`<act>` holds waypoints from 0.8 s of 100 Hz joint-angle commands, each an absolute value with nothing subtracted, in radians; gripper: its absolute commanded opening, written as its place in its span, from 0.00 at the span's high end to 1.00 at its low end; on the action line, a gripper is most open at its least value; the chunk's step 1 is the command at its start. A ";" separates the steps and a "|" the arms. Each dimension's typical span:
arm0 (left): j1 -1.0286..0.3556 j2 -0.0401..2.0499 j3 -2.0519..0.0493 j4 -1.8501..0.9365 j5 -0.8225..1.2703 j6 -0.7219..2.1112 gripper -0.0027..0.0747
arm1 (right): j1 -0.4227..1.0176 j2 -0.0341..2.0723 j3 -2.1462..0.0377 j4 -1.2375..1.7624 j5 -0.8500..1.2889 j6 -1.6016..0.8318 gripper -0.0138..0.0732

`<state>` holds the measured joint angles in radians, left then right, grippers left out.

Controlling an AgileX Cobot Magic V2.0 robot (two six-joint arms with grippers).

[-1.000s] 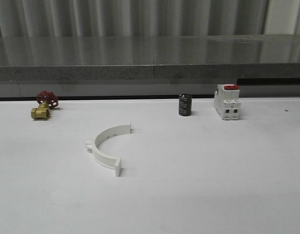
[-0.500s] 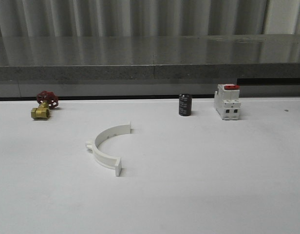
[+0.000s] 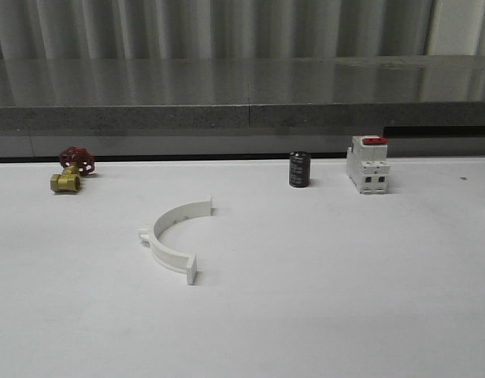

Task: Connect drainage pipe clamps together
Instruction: 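Grasp the second white clamp half at its middle with the right gripper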

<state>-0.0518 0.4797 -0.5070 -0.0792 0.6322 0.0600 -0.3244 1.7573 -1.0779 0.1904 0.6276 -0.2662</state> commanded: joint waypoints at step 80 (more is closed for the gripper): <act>-0.047 0.483 -0.531 -0.093 0.568 0.061 0.99 | -0.322 1.829 -1.119 0.203 0.520 -0.353 0.42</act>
<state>-0.0518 0.4797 -0.5070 -0.0792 0.6322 0.0600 -0.3244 1.8692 -1.0927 0.1940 0.5422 -0.3412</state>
